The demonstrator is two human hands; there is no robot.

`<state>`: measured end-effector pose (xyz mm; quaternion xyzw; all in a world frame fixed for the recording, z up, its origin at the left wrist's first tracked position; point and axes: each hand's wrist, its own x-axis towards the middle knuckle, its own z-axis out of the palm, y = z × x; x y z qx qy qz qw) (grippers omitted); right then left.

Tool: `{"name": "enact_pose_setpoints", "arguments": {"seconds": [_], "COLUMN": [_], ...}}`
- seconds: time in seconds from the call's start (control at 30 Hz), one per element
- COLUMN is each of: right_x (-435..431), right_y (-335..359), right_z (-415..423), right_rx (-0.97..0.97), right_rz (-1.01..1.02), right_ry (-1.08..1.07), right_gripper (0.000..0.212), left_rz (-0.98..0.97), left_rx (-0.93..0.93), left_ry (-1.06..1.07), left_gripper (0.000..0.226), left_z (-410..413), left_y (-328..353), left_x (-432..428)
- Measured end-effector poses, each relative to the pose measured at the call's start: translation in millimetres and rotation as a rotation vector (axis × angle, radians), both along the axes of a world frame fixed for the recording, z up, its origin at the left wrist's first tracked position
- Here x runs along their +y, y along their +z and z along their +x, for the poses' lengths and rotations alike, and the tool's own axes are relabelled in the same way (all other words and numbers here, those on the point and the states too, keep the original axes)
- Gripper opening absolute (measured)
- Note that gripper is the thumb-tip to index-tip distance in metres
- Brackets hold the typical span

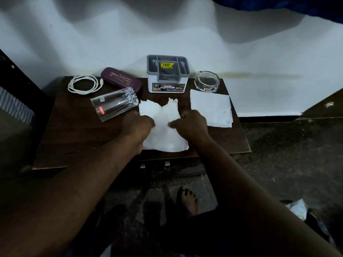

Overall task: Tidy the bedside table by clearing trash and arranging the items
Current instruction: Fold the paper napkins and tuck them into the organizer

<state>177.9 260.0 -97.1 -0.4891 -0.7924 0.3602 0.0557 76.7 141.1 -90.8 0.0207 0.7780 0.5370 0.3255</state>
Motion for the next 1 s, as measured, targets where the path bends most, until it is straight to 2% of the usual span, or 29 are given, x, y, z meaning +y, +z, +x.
{"name": "enact_pose_setpoints", "arguments": {"seconds": [0.1, 0.2, 0.27, 0.33, 0.37, 0.43, 0.53, 0.63, 0.7, 0.83, 1.0], "right_x": [12, 34, 51, 71, 81, 99, 114, 121, 124, 127, 125], "right_y": [16, 33, 41, 42, 40, 31, 13, -2, -8, -14, -17], "right_z": [5, 18, 28, 40, 46, 56, 63, 63, 61, 62, 63], "right_rx": [0.105, 0.234, 0.28, 0.238, 0.21, 0.195, 0.186, 0.125, 0.086, 0.007, -0.001], "right_rz": [-0.11, -0.064, 0.003, 0.09, 0.112, 0.116, 0.11, 0.146, 0.192, 0.287, 0.333], "right_ry": [-0.092, -0.17, -0.216, -0.265, -0.302, -0.38, -0.418, -0.385, -0.364, -0.341, -0.341], "right_gripper": [0.025, 0.021, 0.035, 0.051, 0.052, 0.04, 0.023, 0.024, 0.028, 0.028, 0.02], "left_rz": [0.066, 0.139, 0.194, 0.242, 0.248, 0.202, 0.023, -0.154, -0.225, -0.277, -0.314], "left_rx": [-0.074, -0.116, -0.135, -0.146, -0.128, -0.031, 0.229, 0.5, 0.617, 0.741, 0.746], "left_ry": [0.008, -0.039, -0.091, -0.126, -0.144, -0.2, -0.309, -0.438, -0.476, -0.478, -0.455], "left_gripper": [0.024, 0.018, 0.017, 0.017, 0.012, 0.01, 0.014, 0.009, 0.005, 0.017, 0.023], "left_z": [0, 4, 8, 11, 13, 16, 17, 13, 10, 10, 22], "left_y": [6, 13, 16, 16, 15, 9, -4, -10, -13, -19, -16], "left_x": [13, 39, 58, 80, 90, 111, 135, 146, 149, 151, 157]}}
